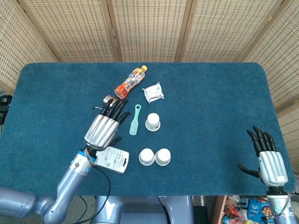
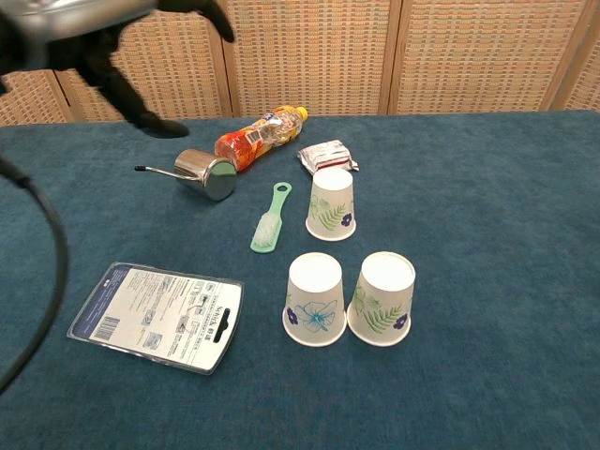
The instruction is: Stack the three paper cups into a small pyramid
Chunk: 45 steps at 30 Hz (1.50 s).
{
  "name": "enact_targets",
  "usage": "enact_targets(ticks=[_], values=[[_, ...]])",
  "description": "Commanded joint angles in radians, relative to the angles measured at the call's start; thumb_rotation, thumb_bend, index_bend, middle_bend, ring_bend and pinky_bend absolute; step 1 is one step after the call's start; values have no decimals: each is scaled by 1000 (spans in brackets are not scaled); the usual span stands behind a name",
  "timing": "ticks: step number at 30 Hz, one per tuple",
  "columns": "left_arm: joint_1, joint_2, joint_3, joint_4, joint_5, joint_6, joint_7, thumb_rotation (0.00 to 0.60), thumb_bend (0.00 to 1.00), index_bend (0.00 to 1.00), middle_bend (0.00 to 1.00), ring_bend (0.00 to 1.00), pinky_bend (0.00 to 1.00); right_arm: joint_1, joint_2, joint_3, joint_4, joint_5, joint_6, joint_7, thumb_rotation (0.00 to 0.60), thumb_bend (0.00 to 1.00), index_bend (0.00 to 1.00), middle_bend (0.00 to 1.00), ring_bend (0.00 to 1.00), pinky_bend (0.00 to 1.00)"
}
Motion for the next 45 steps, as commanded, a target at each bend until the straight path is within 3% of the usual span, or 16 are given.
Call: enact_targets(ticks=[1, 8, 11, 15, 20, 28, 34, 45], values=[[232, 80, 189, 49, 259, 171, -172, 600, 226, 197, 0, 0, 0, 3, -11, -5, -3, -5, -6, -26, 600, 72, 0, 0, 0, 0], [427, 68, 302, 213, 372, 262, -305, 600, 225, 197, 0, 0, 0, 14, -37, -16, -6, -10, -30, -91, 600, 71, 0, 0, 0, 0], [496, 48, 316, 299, 389, 273, -349, 600, 225, 197, 0, 0, 0, 25, -61, -13, 1, -7, -43, -123, 600, 71, 0, 0, 0, 0], [563, 20, 304, 378, 408, 283, -371, 600, 226, 197, 0, 0, 0, 56, -93, 3, -1, -2, -75, -166, 600, 72, 0, 0, 0, 0], [624, -9, 283, 462, 443, 277, -393, 600, 225, 197, 0, 0, 0, 158, -122, 75, -54, 21, -167, -260, 600, 71, 4, 0, 0, 0], [653, 0, 233, 493, 455, 214, -437, 600, 226, 196, 0, 0, 0, 355, -233, 208, -99, 133, -326, -457, 600, 71, 185, 2, 0, 0], [675, 7, 193, 506, 461, 170, -462, 600, 225, 194, 0, 0, 0, 507, -360, 287, -16, 285, -423, -591, 600, 71, 291, 33, 0, 0], [697, 12, 137, 530, 475, 102, -499, 600, 225, 192, 0, 0, 0, 726, -515, 364, 193, 500, -531, -700, 600, 72, 293, 30, 0, 0]])
